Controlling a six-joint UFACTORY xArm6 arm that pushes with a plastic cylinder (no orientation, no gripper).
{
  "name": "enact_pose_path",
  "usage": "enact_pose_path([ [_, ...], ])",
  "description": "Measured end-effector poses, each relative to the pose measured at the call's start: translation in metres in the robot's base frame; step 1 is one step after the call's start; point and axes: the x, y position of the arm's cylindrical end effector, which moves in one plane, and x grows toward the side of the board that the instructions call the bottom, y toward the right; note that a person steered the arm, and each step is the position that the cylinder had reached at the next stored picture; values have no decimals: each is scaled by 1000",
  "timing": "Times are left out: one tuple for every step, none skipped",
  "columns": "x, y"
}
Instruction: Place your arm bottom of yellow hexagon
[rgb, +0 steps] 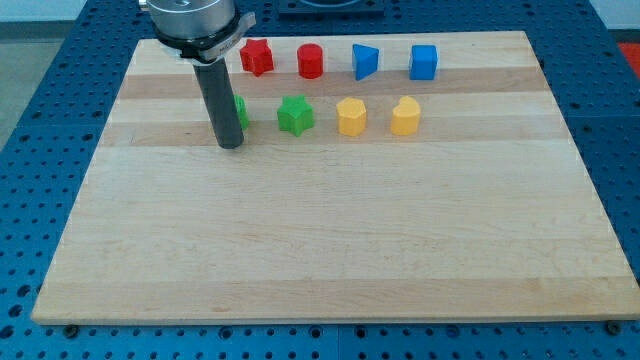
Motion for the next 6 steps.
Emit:
enact_pose_path([
  [0,-1],
  [0,-2],
  [0,-2],
  [3,-4],
  [16,-3],
  [46,75],
])
